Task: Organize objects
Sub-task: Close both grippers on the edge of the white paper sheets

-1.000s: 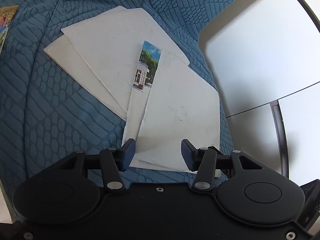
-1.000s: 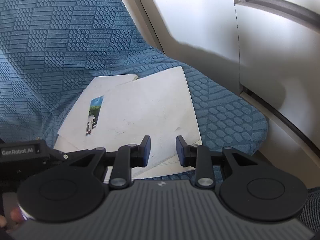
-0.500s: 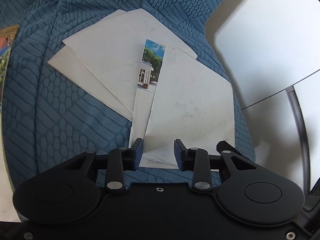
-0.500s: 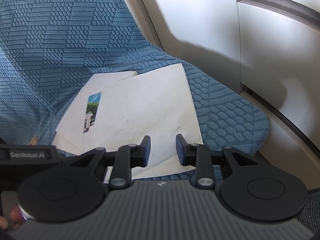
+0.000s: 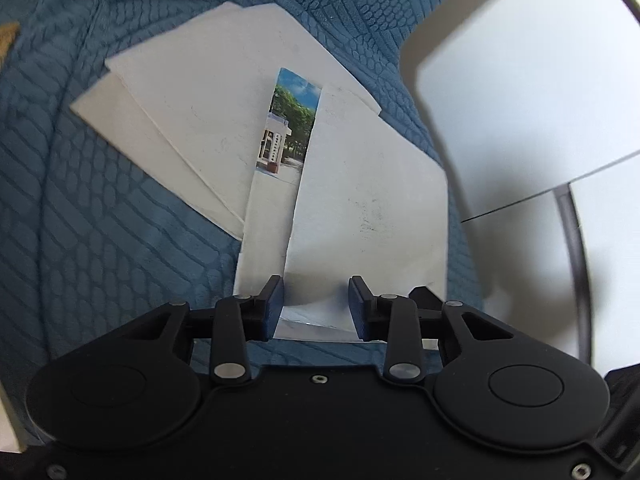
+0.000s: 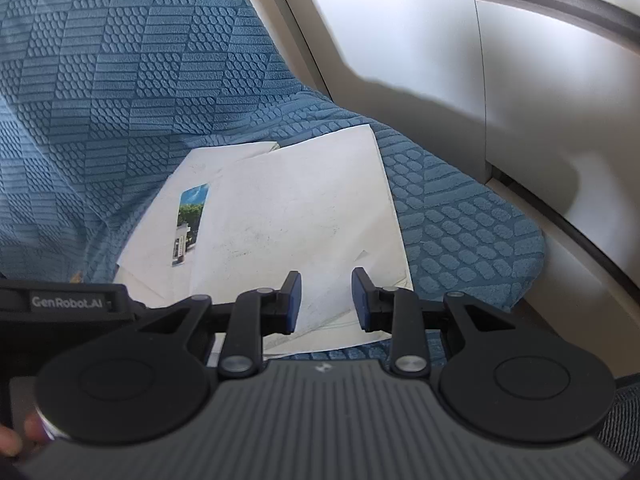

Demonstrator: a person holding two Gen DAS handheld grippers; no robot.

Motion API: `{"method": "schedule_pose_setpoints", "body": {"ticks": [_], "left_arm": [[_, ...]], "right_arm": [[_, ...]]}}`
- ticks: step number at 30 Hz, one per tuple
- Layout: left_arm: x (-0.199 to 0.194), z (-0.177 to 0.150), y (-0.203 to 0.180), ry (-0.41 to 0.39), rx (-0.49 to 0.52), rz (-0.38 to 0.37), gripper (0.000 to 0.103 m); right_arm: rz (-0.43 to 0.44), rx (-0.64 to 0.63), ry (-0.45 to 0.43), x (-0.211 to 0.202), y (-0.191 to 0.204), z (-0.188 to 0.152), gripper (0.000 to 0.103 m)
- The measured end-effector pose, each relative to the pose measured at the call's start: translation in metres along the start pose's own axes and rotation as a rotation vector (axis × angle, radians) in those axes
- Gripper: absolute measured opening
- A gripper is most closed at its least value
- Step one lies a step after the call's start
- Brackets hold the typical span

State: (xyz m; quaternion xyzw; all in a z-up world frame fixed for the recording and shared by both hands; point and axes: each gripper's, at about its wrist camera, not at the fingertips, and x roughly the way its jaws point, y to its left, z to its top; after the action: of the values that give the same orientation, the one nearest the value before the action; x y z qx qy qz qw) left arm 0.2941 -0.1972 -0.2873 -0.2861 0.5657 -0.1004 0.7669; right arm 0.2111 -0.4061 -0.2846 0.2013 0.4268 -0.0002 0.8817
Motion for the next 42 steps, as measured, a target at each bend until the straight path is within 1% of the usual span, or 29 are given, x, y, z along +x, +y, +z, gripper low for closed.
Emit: {"method": "schedule_pose_setpoints", "body": {"ticks": [2, 6, 8, 11, 14, 17, 19, 21, 24, 25, 27, 28, 29, 30, 31, 32, 33, 37, 42], "left_arm": [[0.000, 0.001, 0.009, 0.009, -0.043, -0.049, 0.032], [0.003, 0.001, 0.027, 0.041, -0.167, -0.168, 0.033], [0.005, 0.001, 0.032, 0.048, -0.200, -0.190, 0.034], [0.006, 0.001, 0.025, 0.048, -0.187, -0.180, 0.036], [0.007, 0.001, 0.012, 0.039, -0.141, -0.135, 0.036], [0.008, 0.000, 0.002, 0.031, -0.102, -0.079, 0.028], [0.008, 0.000, 0.001, 0.033, -0.095, -0.070, 0.024], [0.010, -0.001, 0.001, 0.038, -0.105, -0.076, 0.022], [0.012, -0.001, 0.001, 0.040, -0.122, -0.088, 0.022], [0.011, -0.002, 0.002, 0.042, -0.128, -0.096, 0.022], [0.012, -0.003, 0.004, 0.047, -0.150, -0.112, 0.021], [0.012, -0.004, 0.006, 0.048, -0.165, -0.119, 0.021], [0.011, -0.006, 0.008, 0.044, -0.191, -0.126, 0.020], [0.009, -0.007, 0.011, 0.041, -0.218, -0.138, 0.020], [0.008, -0.006, 0.014, 0.043, -0.241, -0.154, 0.020], [0.007, -0.007, 0.016, 0.043, -0.267, -0.176, 0.020], [0.005, -0.008, 0.019, 0.043, -0.287, -0.191, 0.020], [-0.001, -0.009, 0.023, 0.038, -0.338, -0.234, 0.019], [-0.012, -0.011, 0.026, 0.018, -0.362, -0.259, 0.017]], "right_arm": [[0.013, 0.021, 0.001, 0.000, -0.003, 0.000, 0.031], [0.029, 0.052, 0.001, -0.001, -0.006, 0.000, 0.031], [0.036, 0.067, 0.001, -0.001, -0.008, 0.000, 0.031], [0.048, 0.090, 0.001, -0.001, -0.010, 0.000, 0.031], [0.054, 0.100, 0.001, -0.001, -0.011, 0.000, 0.031], [0.056, 0.105, 0.001, 0.000, -0.011, -0.001, 0.031], [0.070, 0.134, 0.012, 0.000, -0.013, 0.000, 0.031], [0.105, 0.177, 0.030, -0.002, -0.017, 0.001, 0.032], [0.154, 0.218, 0.008, -0.010, -0.023, 0.000, 0.033], [0.181, 0.239, 0.006, -0.013, -0.026, 0.001, 0.033], [0.283, 0.312, 0.031, -0.013, -0.034, -0.001, 0.034], [0.340, 0.357, 0.061, -0.010, -0.038, -0.002, 0.037], [0.404, 0.415, 0.101, -0.006, -0.043, -0.006, 0.048], [0.470, 0.478, 0.149, 0.001, -0.046, -0.011, 0.054], [0.513, 0.532, 0.188, 0.006, -0.048, -0.015, 0.060], [0.536, 0.576, 0.214, 0.011, -0.050, -0.018, 0.062], [0.552, 0.611, 0.223, 0.013, -0.053, -0.020, 0.062], [0.570, 0.689, 0.215, 0.015, -0.057, -0.022, 0.062], [0.568, 0.713, 0.183, 0.013, -0.059, -0.023, 0.062]]}}
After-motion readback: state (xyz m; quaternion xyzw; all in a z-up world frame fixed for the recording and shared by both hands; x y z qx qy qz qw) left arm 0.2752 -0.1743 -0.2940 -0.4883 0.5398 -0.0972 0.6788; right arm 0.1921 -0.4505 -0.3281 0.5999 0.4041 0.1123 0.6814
